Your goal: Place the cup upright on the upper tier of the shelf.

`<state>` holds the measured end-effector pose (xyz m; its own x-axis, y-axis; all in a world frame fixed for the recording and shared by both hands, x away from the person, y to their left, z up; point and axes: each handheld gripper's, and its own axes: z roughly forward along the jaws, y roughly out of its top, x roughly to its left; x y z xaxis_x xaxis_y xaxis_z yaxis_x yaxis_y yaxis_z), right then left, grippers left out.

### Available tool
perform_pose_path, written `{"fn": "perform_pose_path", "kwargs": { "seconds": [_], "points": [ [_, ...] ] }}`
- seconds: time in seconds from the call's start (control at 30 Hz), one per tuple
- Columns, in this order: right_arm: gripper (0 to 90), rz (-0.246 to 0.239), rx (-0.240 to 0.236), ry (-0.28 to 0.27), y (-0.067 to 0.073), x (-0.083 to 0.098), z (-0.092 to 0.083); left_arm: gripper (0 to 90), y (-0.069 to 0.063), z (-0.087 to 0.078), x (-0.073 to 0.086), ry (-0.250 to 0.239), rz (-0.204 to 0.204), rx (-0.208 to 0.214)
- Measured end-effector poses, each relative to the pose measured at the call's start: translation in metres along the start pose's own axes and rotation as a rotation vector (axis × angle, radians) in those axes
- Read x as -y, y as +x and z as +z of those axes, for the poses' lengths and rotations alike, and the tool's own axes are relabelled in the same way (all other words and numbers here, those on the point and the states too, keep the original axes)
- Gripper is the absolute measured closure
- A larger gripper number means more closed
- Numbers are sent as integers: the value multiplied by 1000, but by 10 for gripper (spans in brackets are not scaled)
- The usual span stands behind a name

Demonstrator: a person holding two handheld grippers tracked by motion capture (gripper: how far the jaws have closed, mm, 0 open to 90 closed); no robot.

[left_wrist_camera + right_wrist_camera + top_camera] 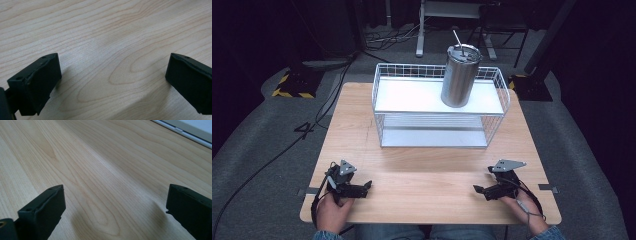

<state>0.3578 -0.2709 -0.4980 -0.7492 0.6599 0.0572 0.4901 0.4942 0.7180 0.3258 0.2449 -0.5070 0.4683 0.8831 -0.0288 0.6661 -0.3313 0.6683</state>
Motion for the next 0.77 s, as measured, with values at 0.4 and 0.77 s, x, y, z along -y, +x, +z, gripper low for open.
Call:
{"fn": "perform_pose_path", "kwargs": {
  "seconds": [0.4, 0.77],
  "points": [
    [1, -46, 41, 13, 7, 1, 13, 6, 0, 0, 0, 0, -1, 0],
    [2, -42, 46, 11, 5, 0, 14, 6, 0, 0, 0, -1, 0, -1]
  ]
}}
